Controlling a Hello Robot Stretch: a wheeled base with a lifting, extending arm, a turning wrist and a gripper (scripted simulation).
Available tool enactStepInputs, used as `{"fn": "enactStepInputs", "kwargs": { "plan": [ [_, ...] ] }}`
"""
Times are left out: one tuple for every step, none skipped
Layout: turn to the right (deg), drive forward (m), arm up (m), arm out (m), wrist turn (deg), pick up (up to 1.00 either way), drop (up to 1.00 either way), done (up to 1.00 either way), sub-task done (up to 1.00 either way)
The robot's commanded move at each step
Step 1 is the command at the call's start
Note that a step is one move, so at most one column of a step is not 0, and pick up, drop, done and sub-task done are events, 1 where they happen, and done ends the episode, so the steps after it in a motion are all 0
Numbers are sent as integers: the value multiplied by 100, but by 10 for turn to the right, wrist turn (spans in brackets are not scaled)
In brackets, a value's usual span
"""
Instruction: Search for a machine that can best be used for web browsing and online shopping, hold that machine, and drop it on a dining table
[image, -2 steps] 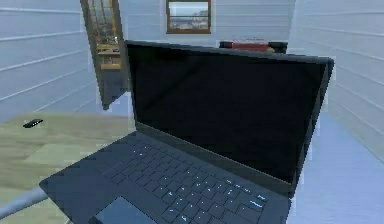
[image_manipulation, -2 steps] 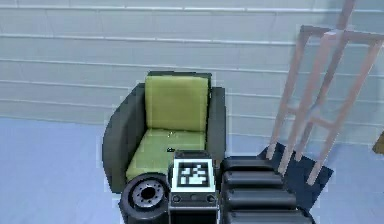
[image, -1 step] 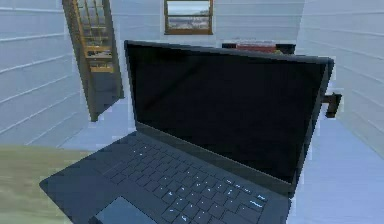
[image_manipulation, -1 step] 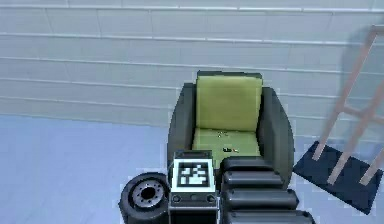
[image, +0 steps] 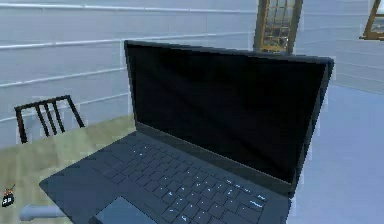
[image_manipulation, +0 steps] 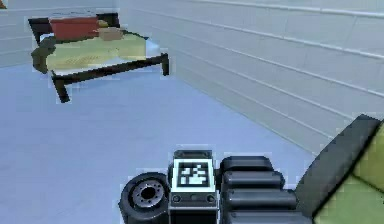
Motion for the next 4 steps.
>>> {"fn": "enactStepInputs", "kwargs": {
  "plan": [
    [-450,0,0,0,0,0,0,0,0],
    [-450,0,0,0,0,0,0,0,0],
    [-150,0,0,0,0,0,0,0,0],
    [0,0,0,48,0,0,0,0,0]
  ]
}}
